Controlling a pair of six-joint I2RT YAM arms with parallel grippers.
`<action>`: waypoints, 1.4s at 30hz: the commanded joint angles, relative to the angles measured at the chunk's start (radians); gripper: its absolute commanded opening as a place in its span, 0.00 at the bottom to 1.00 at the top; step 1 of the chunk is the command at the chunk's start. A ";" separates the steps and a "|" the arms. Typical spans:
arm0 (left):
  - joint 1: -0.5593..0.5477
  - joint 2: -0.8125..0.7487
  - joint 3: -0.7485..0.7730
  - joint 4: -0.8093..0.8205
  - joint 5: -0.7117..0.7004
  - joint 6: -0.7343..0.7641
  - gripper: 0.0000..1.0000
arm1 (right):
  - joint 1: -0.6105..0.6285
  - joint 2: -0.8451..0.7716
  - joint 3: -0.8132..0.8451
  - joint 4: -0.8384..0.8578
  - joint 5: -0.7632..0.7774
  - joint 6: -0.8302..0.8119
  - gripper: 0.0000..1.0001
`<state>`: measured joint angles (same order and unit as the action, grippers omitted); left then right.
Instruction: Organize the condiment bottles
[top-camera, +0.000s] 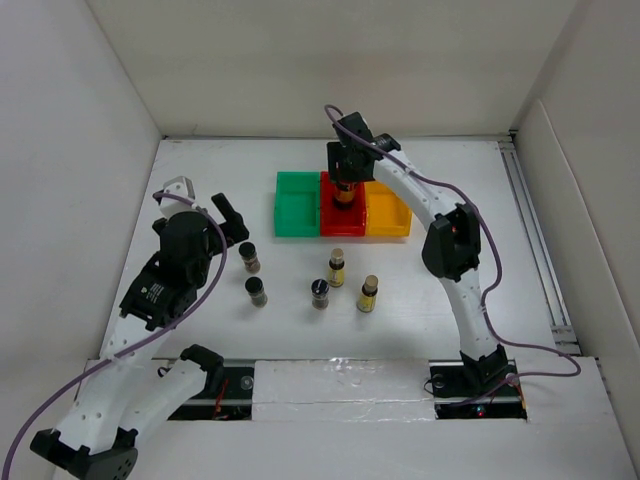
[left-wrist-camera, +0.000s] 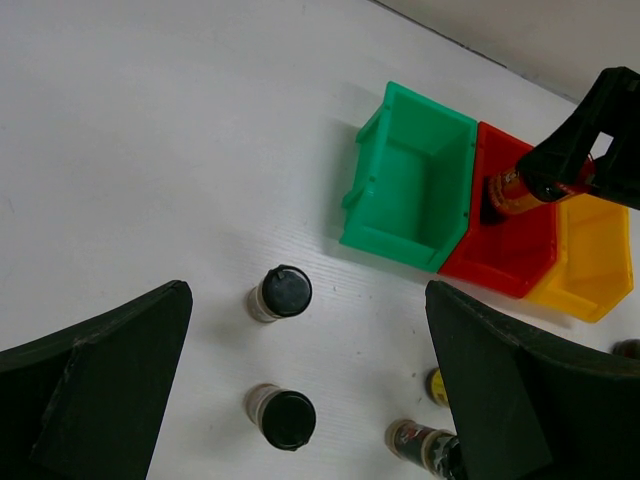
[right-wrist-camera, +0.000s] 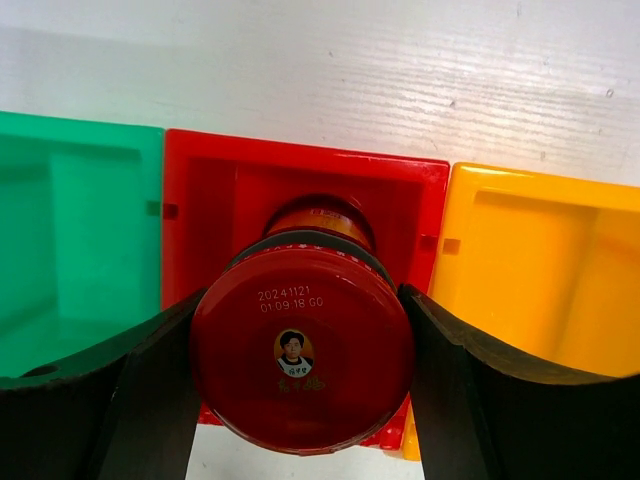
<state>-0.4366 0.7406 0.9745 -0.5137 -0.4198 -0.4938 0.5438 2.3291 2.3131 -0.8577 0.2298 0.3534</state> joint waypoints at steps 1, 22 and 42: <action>0.004 0.009 -0.007 0.037 0.013 0.017 0.99 | -0.004 -0.047 0.006 0.149 -0.010 -0.005 0.44; 0.004 0.016 -0.010 0.050 0.052 0.032 0.99 | -0.039 -0.359 -0.099 0.094 0.129 -0.031 1.00; 0.004 0.040 -0.002 0.043 0.070 0.032 0.99 | -0.297 -1.080 -1.055 0.166 0.318 0.159 1.00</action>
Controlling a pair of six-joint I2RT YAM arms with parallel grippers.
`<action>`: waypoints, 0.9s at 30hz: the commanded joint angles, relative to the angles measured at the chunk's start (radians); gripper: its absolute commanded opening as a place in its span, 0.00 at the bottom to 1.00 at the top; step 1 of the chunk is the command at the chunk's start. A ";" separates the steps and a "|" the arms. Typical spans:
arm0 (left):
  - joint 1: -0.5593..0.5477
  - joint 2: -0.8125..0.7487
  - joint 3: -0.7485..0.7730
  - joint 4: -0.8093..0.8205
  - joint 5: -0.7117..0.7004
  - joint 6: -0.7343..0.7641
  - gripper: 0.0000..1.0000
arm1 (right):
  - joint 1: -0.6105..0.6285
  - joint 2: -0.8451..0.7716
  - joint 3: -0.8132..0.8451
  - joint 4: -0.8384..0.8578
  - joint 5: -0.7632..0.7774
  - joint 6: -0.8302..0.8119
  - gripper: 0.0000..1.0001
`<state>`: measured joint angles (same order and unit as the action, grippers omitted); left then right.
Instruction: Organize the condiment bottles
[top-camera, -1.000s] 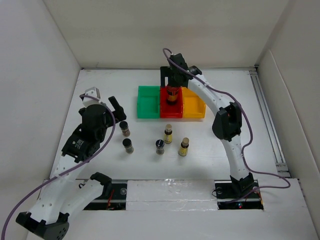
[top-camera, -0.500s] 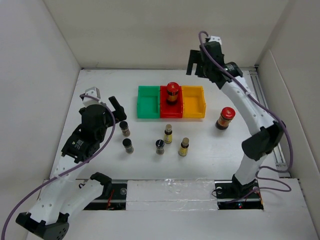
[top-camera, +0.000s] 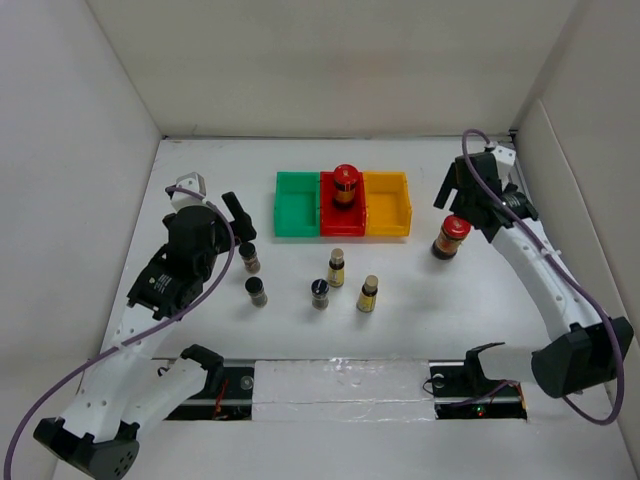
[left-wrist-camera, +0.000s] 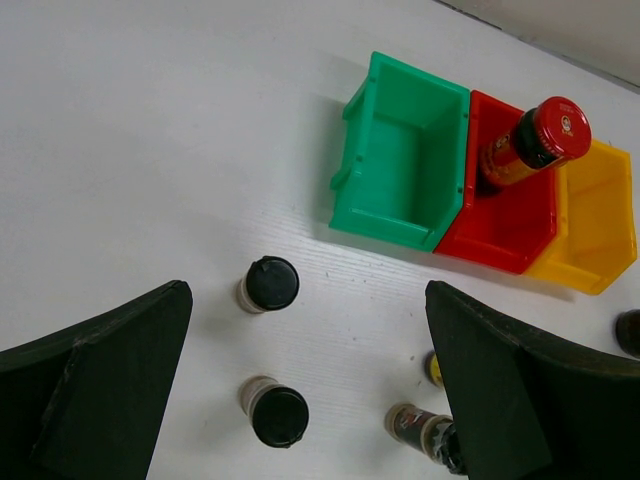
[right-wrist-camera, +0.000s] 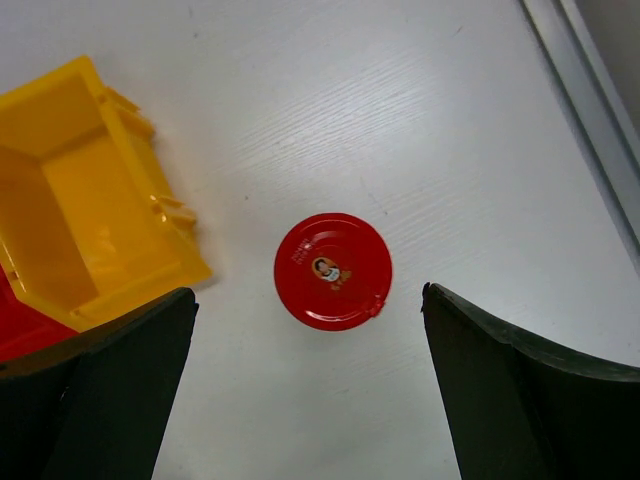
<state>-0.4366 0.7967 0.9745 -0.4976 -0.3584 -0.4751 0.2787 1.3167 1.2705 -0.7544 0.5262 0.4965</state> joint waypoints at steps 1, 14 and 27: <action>0.004 -0.016 -0.003 0.027 0.007 0.012 0.99 | -0.032 -0.074 -0.019 0.055 0.017 0.017 1.00; 0.004 -0.028 -0.007 0.021 0.009 0.010 0.99 | -0.094 -0.024 -0.128 0.127 -0.120 0.030 0.93; 0.004 -0.011 -0.008 0.028 0.021 0.015 0.99 | -0.105 0.142 -0.175 0.230 -0.158 0.050 0.87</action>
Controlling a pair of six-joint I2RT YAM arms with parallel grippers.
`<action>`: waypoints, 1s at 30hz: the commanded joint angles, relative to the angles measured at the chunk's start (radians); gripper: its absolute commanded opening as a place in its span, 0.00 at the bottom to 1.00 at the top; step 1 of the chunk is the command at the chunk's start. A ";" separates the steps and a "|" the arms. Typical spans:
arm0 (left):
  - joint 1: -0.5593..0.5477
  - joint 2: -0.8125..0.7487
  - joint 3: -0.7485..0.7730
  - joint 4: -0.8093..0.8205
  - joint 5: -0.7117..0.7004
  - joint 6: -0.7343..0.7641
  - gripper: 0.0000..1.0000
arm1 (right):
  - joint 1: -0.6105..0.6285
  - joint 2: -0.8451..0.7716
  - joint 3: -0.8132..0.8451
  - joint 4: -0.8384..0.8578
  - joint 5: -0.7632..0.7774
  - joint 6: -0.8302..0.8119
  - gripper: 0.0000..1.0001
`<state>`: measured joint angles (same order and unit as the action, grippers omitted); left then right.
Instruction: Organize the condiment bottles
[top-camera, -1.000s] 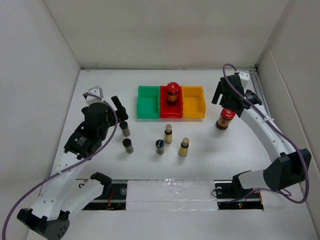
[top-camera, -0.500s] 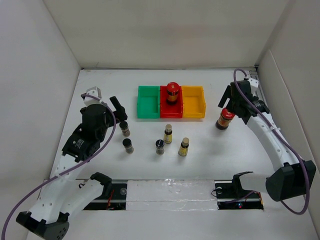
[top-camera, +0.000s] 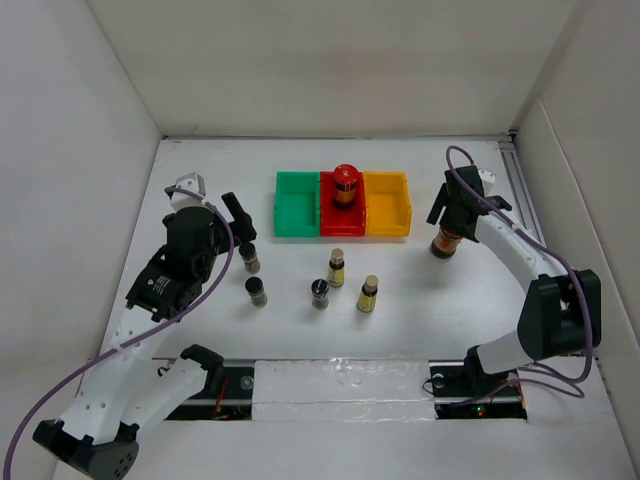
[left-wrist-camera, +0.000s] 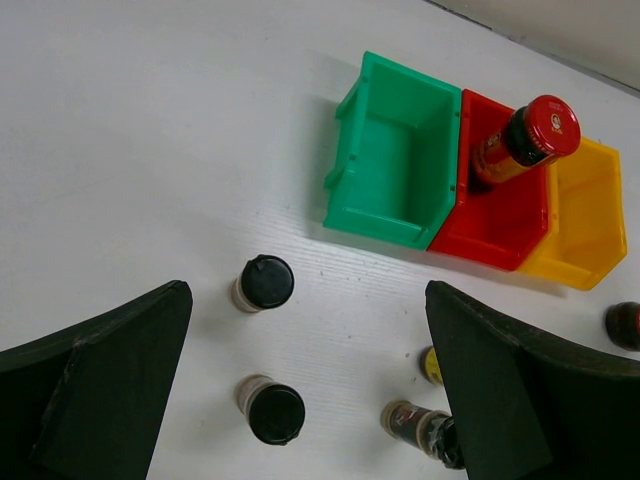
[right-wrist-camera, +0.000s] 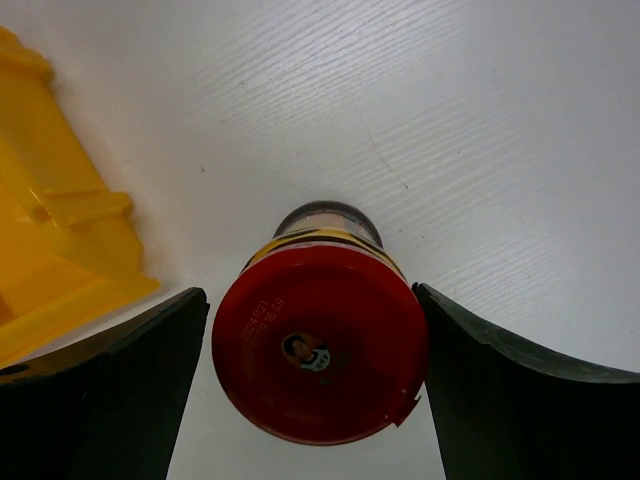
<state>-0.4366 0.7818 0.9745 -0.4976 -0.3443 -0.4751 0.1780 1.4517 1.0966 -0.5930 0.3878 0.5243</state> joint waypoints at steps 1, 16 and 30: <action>0.004 0.004 -0.008 0.027 0.005 0.015 0.99 | -0.005 0.007 -0.007 0.074 -0.020 0.023 0.86; 0.004 0.013 -0.010 0.033 0.021 0.020 0.99 | 0.057 -0.013 0.058 0.032 -0.015 0.011 0.00; 0.004 0.005 -0.008 0.021 -0.013 0.010 0.99 | 0.428 0.064 0.511 -0.133 0.071 -0.006 0.00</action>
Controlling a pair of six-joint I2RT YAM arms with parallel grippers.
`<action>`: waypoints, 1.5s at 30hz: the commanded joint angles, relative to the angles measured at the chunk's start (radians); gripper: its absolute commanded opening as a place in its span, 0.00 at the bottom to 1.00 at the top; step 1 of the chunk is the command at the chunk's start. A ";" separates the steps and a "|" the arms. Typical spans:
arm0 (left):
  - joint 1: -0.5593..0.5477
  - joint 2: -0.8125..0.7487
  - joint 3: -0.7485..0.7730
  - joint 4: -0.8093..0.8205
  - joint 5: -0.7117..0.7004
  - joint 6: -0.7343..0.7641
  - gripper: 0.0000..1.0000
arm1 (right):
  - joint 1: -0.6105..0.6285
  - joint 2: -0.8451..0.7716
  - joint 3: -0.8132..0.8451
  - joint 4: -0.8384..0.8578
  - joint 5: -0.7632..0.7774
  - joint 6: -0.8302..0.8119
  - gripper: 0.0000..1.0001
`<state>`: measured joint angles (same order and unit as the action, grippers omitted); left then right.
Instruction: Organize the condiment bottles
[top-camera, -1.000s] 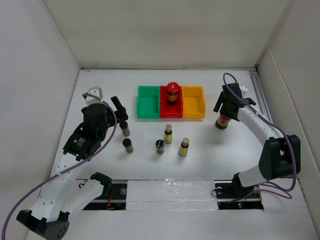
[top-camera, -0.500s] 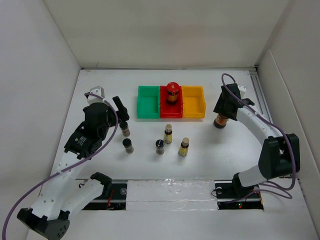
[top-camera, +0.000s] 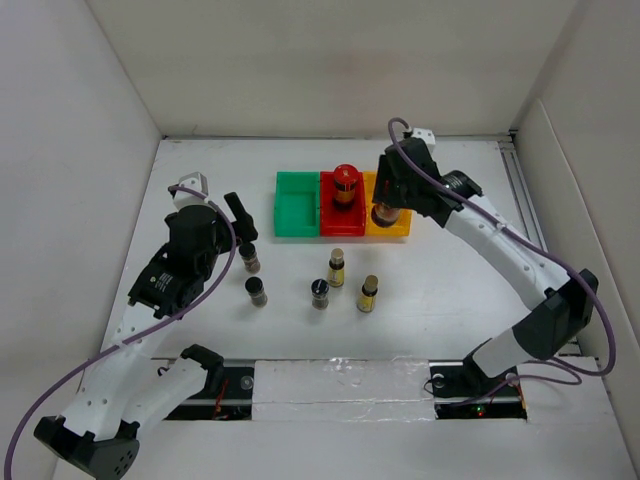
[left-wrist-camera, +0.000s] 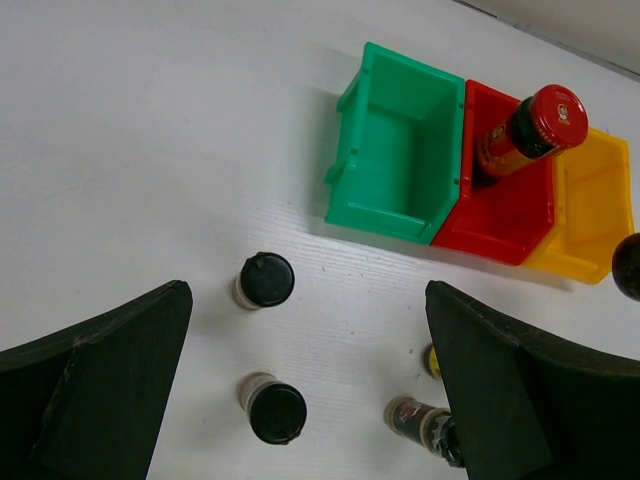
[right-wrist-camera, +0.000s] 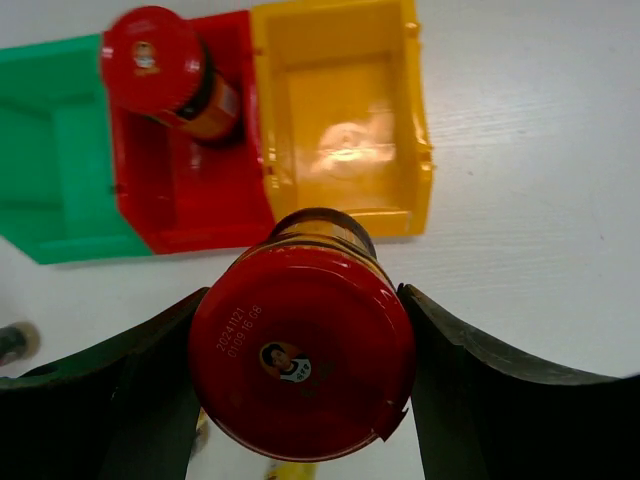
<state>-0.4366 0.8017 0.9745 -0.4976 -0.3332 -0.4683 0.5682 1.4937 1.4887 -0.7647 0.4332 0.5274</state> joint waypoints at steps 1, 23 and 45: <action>0.004 -0.016 -0.008 0.021 -0.027 0.005 0.99 | 0.051 0.069 0.143 0.051 0.016 -0.013 0.00; 0.004 -0.007 -0.013 0.027 -0.012 0.008 0.99 | 0.116 0.488 0.476 0.108 0.013 -0.038 0.00; 0.004 0.002 -0.011 0.033 0.000 0.014 0.99 | 0.076 0.556 0.392 0.188 -0.024 -0.032 0.04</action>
<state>-0.4366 0.8024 0.9741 -0.4973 -0.3397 -0.4675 0.6426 2.0811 1.8763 -0.6868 0.3985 0.4900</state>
